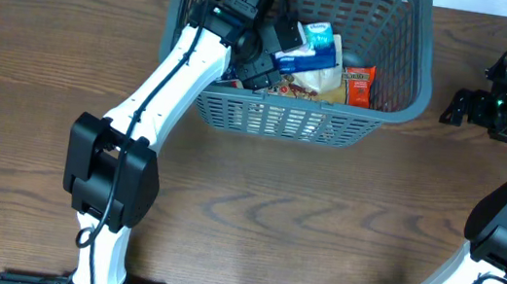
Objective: Pack container
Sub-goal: 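Lift the tissue packs over the basket and lower them inside, then open the left gripper and withdraw it from the basket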
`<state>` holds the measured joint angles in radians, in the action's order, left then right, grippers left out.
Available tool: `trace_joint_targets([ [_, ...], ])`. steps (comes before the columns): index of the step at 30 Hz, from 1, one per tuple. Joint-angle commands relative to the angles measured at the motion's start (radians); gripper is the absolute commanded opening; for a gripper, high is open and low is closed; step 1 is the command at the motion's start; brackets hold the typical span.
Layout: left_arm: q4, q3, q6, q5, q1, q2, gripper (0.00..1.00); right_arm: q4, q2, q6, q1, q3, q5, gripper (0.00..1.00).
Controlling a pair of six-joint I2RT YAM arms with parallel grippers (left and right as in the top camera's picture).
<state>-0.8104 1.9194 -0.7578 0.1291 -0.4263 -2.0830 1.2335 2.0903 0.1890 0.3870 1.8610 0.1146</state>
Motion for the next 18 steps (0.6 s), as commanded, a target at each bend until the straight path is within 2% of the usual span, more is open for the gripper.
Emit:
trace_joint_targets([
  [1, 0.005, 0.003, 0.014, -0.014, 0.003, 0.010, 0.99, 0.001, -0.002, 0.010, 0.003, -0.003, -0.001, 0.99],
  [8, 0.051, 0.026, 0.011, -0.073, 0.003, 0.043, 0.99, -0.021, -0.002, 0.010, 0.003, -0.003, -0.001, 0.99],
  [12, 0.040, 0.116, 0.012, -0.146, 0.003, 0.051, 0.98, -0.021, -0.002, 0.010, 0.003, -0.003, 0.002, 0.99],
  [18, 0.012, 0.275, 0.061, -0.150, 0.012, 0.096, 0.99, -0.018, -0.005, 0.009, 0.003, -0.002, 0.002, 0.99],
])
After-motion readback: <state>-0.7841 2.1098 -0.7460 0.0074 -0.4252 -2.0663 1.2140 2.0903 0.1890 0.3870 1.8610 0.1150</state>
